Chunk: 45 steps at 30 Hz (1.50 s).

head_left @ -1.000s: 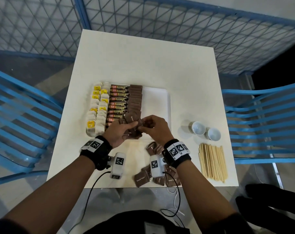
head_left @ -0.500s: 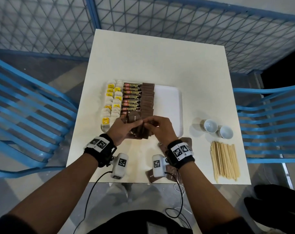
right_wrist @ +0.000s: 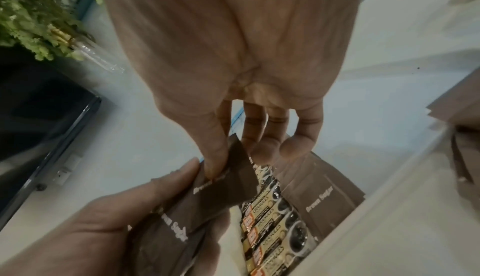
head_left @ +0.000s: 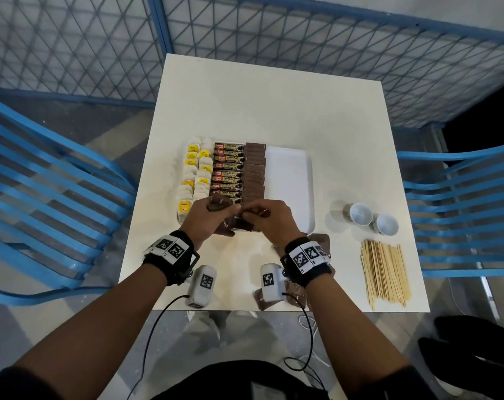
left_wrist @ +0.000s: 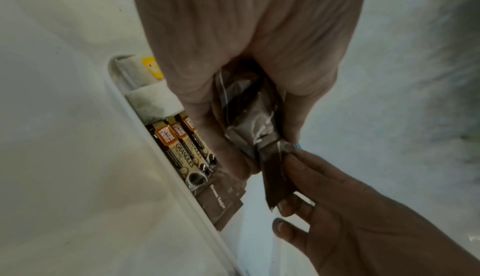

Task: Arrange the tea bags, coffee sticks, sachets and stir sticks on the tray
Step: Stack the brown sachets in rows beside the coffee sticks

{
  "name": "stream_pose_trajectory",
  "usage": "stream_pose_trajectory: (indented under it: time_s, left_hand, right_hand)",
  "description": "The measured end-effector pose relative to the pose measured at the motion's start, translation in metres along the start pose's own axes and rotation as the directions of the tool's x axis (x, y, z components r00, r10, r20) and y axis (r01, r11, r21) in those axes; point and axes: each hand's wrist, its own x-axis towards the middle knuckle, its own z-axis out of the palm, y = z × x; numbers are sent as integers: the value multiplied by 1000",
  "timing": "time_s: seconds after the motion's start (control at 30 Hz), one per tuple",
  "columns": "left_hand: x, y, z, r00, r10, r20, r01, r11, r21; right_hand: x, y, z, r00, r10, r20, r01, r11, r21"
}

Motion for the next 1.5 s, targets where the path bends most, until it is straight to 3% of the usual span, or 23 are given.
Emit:
stream_pose_trajectory:
  time_s: [0.13, 0.37, 0.63, 0.83, 1.07, 1.5]
  left_hand:
    - [-1, -6, 2, 1000, 1, -11, -2, 996, -88]
    - [3, -16, -9, 995, -54, -85, 41, 988, -146]
    - [2, -22, -17, 992, -91, -90, 75, 983, -167]
    - [4, -18, -16, 989, -122, -79, 103, 972, -210]
    - [9, -13, -21, 990, -138, 10, 137, 960, -243]
    - [12, -14, -24, 990, -142, -2, 139, 969, -203]
  right_hand:
    - [-2, 2, -1, 993, 112, -42, -108, 989, 103]
    - [5, 25, -12, 961, 160, -225, -135, 983, 125]
    - [12, 46, 2, 987, 130, -92, -142, 979, -147]
    - [12, 45, 8, 989, 125, -80, -140, 964, -225]
    - [11, 45, 14, 970, 197, -142, -220, 961, -167]
    - [10, 44, 13, 953, 234, -193, -258, 960, -109]
